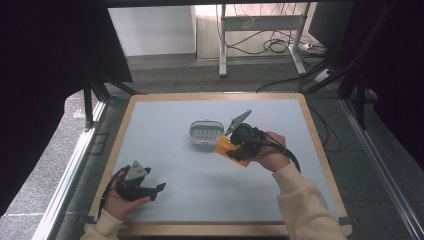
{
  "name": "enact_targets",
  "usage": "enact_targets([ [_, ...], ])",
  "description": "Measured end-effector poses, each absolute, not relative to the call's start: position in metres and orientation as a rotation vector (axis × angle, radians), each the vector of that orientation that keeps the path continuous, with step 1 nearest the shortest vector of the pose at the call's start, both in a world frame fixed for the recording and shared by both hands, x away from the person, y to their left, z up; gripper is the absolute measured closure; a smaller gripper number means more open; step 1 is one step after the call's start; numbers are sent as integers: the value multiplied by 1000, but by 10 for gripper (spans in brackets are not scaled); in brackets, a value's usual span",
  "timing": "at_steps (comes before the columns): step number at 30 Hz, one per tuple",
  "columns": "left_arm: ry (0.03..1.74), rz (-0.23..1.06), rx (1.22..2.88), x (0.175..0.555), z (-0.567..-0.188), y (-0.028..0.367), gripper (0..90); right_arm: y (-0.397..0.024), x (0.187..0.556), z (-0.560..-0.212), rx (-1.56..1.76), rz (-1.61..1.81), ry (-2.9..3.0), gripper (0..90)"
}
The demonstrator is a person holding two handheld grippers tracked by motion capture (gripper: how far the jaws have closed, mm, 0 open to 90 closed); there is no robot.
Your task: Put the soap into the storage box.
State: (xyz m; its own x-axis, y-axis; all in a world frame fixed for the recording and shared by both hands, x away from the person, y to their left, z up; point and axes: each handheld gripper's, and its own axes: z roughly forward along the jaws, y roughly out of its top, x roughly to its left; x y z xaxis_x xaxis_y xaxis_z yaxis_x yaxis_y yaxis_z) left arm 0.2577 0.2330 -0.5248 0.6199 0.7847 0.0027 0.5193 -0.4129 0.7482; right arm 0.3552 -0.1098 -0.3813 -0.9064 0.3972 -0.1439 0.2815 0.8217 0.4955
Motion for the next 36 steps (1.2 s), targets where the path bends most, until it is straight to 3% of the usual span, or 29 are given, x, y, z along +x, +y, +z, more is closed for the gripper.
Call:
enact_targets([
  [36, 1015, 463, 2106, 257, -524, 234, 203, -87, 393, -374, 452, 749, 2816, 615],
])
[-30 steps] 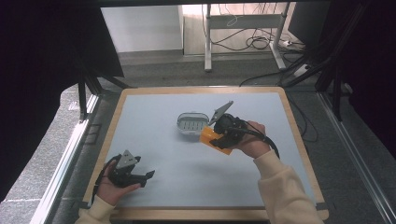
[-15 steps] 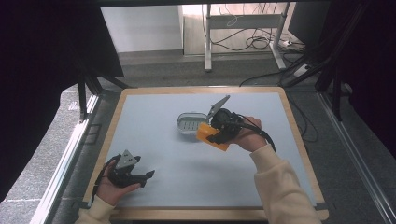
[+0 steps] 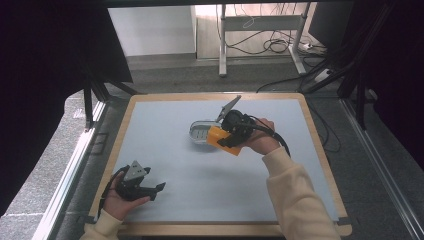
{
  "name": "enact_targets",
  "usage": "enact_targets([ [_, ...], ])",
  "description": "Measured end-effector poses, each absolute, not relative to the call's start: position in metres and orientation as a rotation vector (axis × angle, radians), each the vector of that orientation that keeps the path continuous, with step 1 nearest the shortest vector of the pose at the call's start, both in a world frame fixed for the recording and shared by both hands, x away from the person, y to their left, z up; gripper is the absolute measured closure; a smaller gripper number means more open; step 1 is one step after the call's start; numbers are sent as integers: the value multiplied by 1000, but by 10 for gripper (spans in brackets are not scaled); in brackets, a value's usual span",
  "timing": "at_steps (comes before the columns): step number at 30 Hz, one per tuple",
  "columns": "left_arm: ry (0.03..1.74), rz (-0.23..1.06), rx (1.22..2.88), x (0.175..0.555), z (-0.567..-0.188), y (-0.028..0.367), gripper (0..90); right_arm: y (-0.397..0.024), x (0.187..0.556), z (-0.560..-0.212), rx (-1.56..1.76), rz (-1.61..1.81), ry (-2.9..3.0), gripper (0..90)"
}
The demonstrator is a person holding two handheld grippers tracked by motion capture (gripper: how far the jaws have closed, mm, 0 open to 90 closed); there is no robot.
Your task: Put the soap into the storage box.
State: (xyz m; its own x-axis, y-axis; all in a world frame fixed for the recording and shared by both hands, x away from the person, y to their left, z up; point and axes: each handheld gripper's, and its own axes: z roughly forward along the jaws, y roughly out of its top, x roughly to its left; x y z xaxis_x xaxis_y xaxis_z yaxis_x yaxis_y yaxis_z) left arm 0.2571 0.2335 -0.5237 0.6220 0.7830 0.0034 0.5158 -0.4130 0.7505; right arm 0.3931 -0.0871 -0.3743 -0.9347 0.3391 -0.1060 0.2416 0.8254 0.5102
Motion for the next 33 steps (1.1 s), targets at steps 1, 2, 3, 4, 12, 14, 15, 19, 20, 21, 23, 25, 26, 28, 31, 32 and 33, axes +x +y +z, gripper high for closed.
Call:
enact_targets([
  [1, 1016, 462, 2105, 257, -524, 234, 203, -87, 395, -374, 449, 749, 2817, 615],
  [2, 1017, 462, 2102, 257, -523, 234, 203, -86, 396, -375, 453, 749, 2817, 616],
  [3, 1017, 462, 2102, 257, -523, 234, 203, -86, 398, -375, 455, 743, 2817, 616],
  [4, 1016, 462, 2102, 257, -523, 234, 203, -85, 399, -375, 458, 735, 2817, 615],
  [12, 1018, 458, 2102, 257, -524, 234, 203, -83, 412, -375, 461, 751, 2830, 615],
  [14, 1020, 459, 2098, 258, -524, 234, 203, -82, 416, -375, 465, 758, 2831, 616],
  [15, 1018, 459, 2098, 258, -524, 234, 203, -81, 417, -375, 464, 746, 2832, 615],
  [19, 1014, 456, 2107, 258, -524, 234, 203, -79, 422, -375, 477, 739, 2830, 616],
  [20, 1013, 456, 2108, 258, -524, 233, 203, -79, 424, -375, 481, 738, 2829, 616],
  [21, 1011, 455, 2110, 259, -524, 233, 203, -79, 425, -376, 489, 744, 2825, 616],
  [23, 1008, 458, 2109, 259, -524, 233, 203, -79, 427, -376, 494, 735, 2820, 615],
  [25, 1009, 457, 2107, 259, -524, 233, 203, -79, 430, -378, 498, 727, 2816, 615],
  [26, 1009, 456, 2107, 259, -524, 233, 203, -79, 432, -378, 498, 729, 2819, 616],
  [28, 1008, 455, 2108, 258, -524, 233, 203, -79, 435, -378, 494, 731, 2821, 615],
  [31, 1007, 453, 2110, 259, -524, 233, 203, -79, 438, -379, 506, 718, 2826, 615],
  [32, 1006, 453, 2110, 259, -524, 233, 203, -79, 439, -380, 507, 713, 2823, 615],
  [33, 1006, 453, 2109, 259, -524, 233, 203, -79, 441, -380, 513, 714, 2823, 615],
])
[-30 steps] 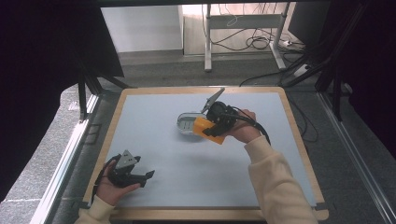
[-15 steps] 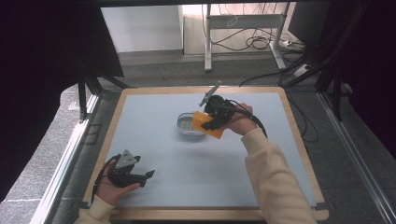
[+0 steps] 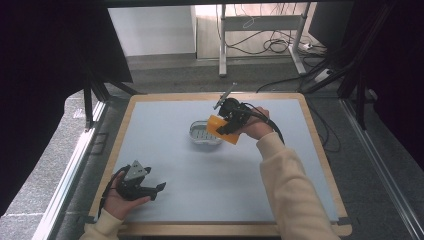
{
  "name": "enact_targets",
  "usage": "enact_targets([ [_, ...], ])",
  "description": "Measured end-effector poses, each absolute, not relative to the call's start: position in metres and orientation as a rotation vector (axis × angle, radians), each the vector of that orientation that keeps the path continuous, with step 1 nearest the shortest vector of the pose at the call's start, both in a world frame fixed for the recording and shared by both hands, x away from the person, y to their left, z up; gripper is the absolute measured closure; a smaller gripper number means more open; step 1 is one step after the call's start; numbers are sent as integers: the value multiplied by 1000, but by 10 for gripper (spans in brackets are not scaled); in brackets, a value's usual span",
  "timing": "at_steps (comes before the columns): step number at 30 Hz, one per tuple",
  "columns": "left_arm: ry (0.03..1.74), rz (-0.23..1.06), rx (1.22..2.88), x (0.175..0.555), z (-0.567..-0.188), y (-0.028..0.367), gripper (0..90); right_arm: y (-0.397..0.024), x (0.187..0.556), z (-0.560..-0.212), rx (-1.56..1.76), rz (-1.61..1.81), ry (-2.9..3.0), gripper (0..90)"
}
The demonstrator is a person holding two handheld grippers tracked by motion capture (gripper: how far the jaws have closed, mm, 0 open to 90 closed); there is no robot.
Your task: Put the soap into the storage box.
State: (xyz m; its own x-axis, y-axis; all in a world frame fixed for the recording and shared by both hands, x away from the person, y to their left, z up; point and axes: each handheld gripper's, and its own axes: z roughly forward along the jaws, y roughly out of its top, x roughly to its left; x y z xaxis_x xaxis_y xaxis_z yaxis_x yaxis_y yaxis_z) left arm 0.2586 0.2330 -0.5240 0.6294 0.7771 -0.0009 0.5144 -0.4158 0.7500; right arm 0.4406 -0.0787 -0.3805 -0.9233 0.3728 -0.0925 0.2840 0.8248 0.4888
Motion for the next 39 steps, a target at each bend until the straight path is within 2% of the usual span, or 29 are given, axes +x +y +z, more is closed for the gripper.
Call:
enact_targets([
  [16, 1008, 454, 2116, 260, -525, 234, 203, -71, 464, -393, 504, 692, 2831, 615],
  [39, 1008, 453, 2112, 260, -525, 236, 203, -50, 487, -393, 460, 660, 2842, 615],
])
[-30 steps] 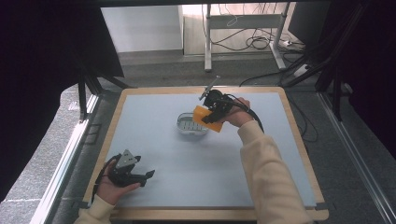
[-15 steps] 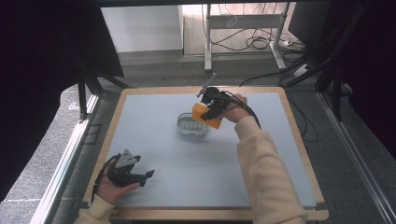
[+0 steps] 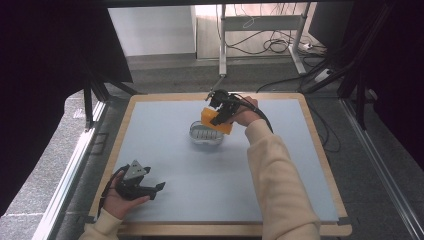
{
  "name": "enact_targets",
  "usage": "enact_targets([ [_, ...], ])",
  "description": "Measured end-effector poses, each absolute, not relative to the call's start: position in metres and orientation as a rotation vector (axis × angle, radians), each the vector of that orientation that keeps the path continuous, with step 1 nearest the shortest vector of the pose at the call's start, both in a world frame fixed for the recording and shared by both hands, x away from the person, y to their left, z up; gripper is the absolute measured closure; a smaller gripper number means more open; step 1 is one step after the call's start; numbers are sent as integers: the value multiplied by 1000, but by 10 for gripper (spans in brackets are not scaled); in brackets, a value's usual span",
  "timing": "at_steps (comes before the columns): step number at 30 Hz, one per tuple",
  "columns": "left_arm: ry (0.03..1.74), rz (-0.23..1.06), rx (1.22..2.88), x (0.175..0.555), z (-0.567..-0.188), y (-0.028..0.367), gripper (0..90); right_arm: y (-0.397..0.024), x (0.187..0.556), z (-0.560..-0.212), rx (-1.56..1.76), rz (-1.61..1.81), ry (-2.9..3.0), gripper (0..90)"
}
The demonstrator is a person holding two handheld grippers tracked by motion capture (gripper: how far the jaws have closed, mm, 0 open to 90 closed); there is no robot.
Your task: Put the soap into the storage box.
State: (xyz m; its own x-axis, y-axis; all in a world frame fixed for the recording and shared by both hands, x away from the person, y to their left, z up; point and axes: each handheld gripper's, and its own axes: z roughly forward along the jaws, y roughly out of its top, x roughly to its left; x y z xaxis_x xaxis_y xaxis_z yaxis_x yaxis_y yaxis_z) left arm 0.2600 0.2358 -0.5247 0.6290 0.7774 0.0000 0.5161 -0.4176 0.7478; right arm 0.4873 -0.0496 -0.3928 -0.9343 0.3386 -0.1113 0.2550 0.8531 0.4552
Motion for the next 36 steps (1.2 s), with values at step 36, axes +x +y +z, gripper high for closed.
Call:
enact_targets([
  [36, 1006, 447, 2114, 260, -527, 235, 204, -10, 508, -416, 279, 554, 2934, 615],
])
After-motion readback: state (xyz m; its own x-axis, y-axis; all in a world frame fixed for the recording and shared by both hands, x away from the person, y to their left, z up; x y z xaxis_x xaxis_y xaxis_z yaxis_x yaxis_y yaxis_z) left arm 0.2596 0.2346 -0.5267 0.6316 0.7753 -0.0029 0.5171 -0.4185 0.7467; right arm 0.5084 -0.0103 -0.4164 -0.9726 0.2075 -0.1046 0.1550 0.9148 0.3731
